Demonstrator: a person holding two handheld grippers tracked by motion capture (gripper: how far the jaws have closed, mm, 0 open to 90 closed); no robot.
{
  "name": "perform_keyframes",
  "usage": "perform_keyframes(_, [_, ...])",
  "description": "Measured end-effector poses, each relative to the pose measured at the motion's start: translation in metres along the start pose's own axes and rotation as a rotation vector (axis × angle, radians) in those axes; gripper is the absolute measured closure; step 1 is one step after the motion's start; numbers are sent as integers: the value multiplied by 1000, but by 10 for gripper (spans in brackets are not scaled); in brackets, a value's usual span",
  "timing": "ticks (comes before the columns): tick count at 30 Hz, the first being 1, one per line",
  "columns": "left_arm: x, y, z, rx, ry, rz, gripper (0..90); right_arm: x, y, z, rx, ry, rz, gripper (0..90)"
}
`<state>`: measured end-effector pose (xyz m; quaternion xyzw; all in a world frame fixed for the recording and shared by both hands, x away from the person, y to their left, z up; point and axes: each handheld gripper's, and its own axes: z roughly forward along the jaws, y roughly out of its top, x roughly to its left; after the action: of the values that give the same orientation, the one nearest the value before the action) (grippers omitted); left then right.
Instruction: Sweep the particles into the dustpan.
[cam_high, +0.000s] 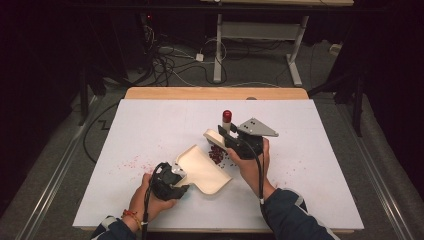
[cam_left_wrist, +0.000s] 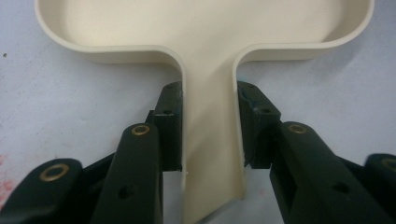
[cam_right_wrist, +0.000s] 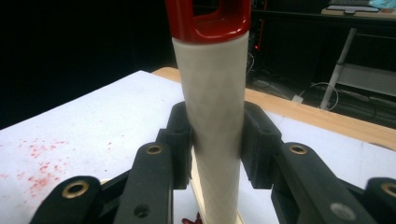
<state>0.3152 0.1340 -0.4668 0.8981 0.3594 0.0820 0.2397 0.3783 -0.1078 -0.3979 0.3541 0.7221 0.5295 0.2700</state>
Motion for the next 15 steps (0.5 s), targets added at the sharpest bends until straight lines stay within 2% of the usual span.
perform_keyframes(5, [-3, 8, 4, -2, 7, -6, 634, 7, -3, -3, -30, 1, 26, 679])
perform_keyframes(10, [-5, 13, 7, -4, 14, -19, 634, 17, -7, -7, -31, 5, 8, 675])
perform_keyframes(13, [-6, 15, 8, 2, 18, -21, 633, 21, -8, -10, -30, 19, 29, 674])
perform_keyframes(15, [-6, 16, 8, 2, 15, -28, 633, 25, -7, -13, -36, 16, 14, 676])
